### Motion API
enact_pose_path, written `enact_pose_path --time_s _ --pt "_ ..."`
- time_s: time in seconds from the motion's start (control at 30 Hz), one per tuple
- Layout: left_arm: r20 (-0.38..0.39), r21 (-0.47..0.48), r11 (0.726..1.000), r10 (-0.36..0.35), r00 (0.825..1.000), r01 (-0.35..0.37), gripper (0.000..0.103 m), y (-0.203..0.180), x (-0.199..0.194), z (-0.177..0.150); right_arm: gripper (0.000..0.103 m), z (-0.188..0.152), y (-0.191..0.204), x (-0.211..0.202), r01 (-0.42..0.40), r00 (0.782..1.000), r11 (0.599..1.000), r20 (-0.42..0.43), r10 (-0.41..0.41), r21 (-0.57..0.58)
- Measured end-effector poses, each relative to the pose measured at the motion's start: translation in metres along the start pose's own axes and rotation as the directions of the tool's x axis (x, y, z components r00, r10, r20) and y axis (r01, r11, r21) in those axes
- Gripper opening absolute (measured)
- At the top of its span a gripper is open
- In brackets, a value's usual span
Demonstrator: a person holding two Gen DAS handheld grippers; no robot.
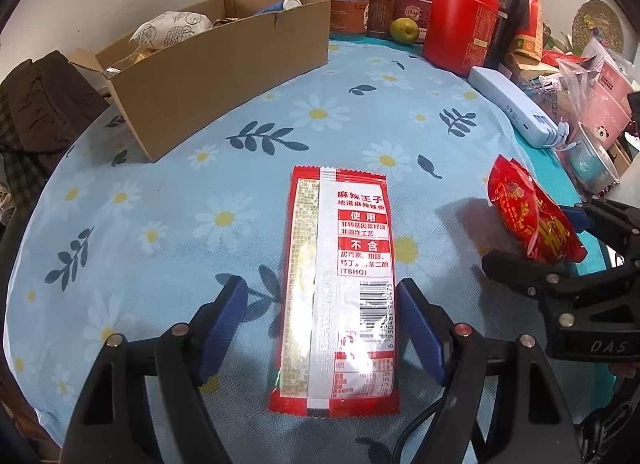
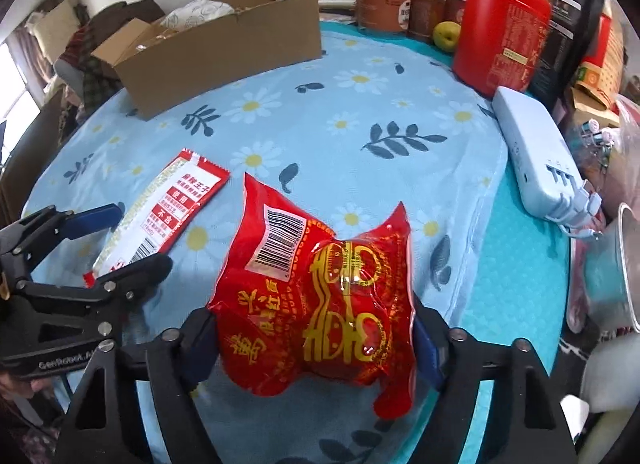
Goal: Organize snacks
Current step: 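Grasp the red-and-white sauce packet with the left tool while the right tool grasps the red snack bag, then lift the sauce packet and red snack bag and carry both over the box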
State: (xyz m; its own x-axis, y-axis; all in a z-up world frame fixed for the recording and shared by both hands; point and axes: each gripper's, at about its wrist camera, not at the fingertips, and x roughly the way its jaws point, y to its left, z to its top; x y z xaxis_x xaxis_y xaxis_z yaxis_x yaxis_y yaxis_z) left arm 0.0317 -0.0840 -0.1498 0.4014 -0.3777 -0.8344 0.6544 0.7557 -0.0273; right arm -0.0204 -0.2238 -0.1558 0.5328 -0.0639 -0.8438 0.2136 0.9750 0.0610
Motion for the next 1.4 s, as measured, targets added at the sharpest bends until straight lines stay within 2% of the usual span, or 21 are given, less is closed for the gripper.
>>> enact_pose_path --time_s 0.03,0.07,0.1,0.2,0.37,0.6,0.73,0.83,0.97,1.03,1.17,1.23,1.27,1.3,1.4 --pt "0.011 0.007 1.0 -0.006 1.0 0.006 0.064 -0.001 -0.001 0.0 0.075 -0.002 -0.002 -0.001 -0.005 1.0 1.0 0.009 0.005 -0.003" --pt "0.014 0.016 1.0 -0.006 1.0 0.006 0.053 -0.002 -0.001 0.001 0.073 -0.003 -0.003 -0.002 -0.01 1.0 1.0 0.016 0.01 -0.01" --pt "0.012 0.02 1.0 -0.005 1.0 0.005 0.051 -0.002 -0.001 0.003 0.072 -0.004 -0.003 -0.003 -0.015 1.0 1.0 0.019 0.016 -0.017" --pt "0.005 0.015 1.0 -0.023 1.0 0.023 0.046 -0.001 0.001 0.007 0.07 -0.006 -0.004 -0.004 -0.03 0.999 0.999 0.027 0.031 -0.023" --pt "-0.005 -0.015 0.998 -0.059 0.998 0.059 0.045 0.002 -0.002 0.008 0.068 -0.008 -0.008 -0.008 -0.064 0.997 0.998 0.04 0.064 -0.017" --pt "0.01 -0.003 0.997 -0.08 0.997 0.08 0.045 -0.008 -0.017 0.005 0.065 -0.011 -0.009 -0.014 -0.121 0.991 0.993 0.053 0.121 -0.005" --pt "-0.012 0.011 0.995 -0.103 0.995 0.103 0.045 -0.013 -0.019 0.001 0.065 -0.014 -0.008 -0.015 -0.133 0.99 0.991 0.049 0.134 -0.011" --pt "-0.042 0.013 0.995 -0.094 0.995 0.094 0.045 -0.015 -0.011 -0.004 0.065 -0.016 -0.007 -0.016 -0.14 0.989 0.99 0.049 0.141 -0.012" --pt "-0.032 0.035 0.997 -0.074 0.997 0.075 0.045 -0.019 -0.008 -0.005 0.062 -0.018 -0.008 -0.016 -0.146 0.988 0.989 0.054 0.147 -0.01" --pt "-0.026 0.059 0.996 -0.063 0.998 0.065 0.05 -0.023 -0.006 -0.005 0.062 -0.019 -0.008 -0.016 -0.141 0.988 0.99 0.058 0.142 -0.015" --pt "-0.012 0.072 0.995 -0.064 0.998 0.065 0.068 -0.025 -0.001 -0.002 0.061 -0.021 -0.005 -0.015 -0.131 0.989 0.991 0.063 0.132 -0.031" --pt "0.001 0.058 0.997 -0.058 0.998 0.058 0.069 -0.025 0.001 0.0 0.061 -0.021 -0.006 -0.015 -0.139 0.988 0.99 0.064 0.14 -0.025" --pt "0.008 0.055 0.997 -0.055 0.998 0.054 0.066 -0.025 0.002 0.0 0.061 -0.022 -0.006 -0.016 -0.141 0.988 0.99 0.064 0.142 -0.023" --pt "0.021 0.059 0.997 -0.043 0.999 0.042 0.053 -0.025 0.001 0.001 0.061 -0.022 -0.007 -0.016 -0.143 0.988 0.99 0.064 0.144 -0.022" --pt "0.022 0.028 0.998 -0.051 0.998 0.05 0.045 -0.019 0.0 0.005 0.061 -0.023 -0.008 -0.016 -0.152 0.986 0.988 0.067 0.152 -0.015"
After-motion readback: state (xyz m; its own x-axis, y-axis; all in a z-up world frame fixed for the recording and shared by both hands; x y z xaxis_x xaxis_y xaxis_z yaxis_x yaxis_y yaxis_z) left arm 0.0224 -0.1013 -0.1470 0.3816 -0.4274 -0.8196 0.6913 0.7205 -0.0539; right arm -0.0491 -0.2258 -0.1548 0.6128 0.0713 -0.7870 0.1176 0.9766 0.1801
